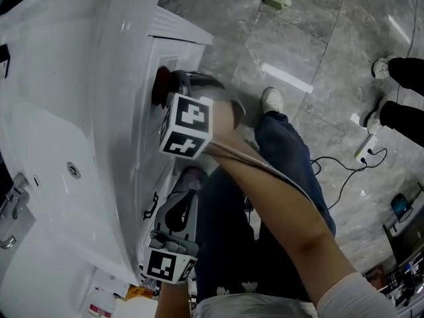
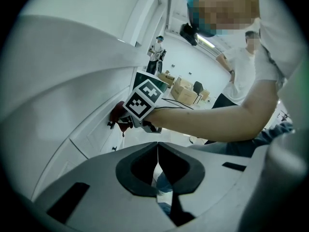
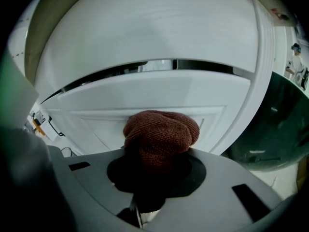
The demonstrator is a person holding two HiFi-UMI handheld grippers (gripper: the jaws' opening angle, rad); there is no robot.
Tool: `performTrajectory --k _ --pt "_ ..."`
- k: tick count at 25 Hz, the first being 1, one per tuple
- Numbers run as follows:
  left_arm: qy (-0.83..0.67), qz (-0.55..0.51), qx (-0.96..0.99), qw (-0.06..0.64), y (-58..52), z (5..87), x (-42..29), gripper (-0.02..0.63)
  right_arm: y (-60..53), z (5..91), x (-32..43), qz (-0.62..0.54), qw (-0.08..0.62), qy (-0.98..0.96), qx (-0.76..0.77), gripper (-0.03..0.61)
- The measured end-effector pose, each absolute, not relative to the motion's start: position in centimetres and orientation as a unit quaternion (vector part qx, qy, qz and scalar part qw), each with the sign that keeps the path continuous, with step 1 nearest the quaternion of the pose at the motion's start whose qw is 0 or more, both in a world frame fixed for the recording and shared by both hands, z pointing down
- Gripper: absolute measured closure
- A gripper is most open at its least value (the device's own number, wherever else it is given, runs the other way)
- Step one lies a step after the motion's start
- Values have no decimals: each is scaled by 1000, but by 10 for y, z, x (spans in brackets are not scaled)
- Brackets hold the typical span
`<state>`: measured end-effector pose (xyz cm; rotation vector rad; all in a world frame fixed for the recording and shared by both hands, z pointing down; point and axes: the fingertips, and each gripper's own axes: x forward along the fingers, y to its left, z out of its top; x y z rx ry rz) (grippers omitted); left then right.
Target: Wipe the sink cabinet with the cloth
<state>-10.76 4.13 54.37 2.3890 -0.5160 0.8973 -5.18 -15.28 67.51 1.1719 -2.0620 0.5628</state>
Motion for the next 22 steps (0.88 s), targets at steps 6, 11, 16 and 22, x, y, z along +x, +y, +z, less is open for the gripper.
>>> performTrajectory --k 6,11,16,22 --pt "-177 329 889 264 56 540 -132 603 -139 664 -65 173 398 -773 464 495" --pt "-165 329 893 260 71 538 -148 603 -121 656 -92 149 420 -766 463 495" --pt "-159 329 894 258 80 539 -161 603 -101 662 -134 172 400 -784 442 495" --pt "-160 328 894 259 87 543 -174 603 -98 675 -145 192 388 -784 444 495"
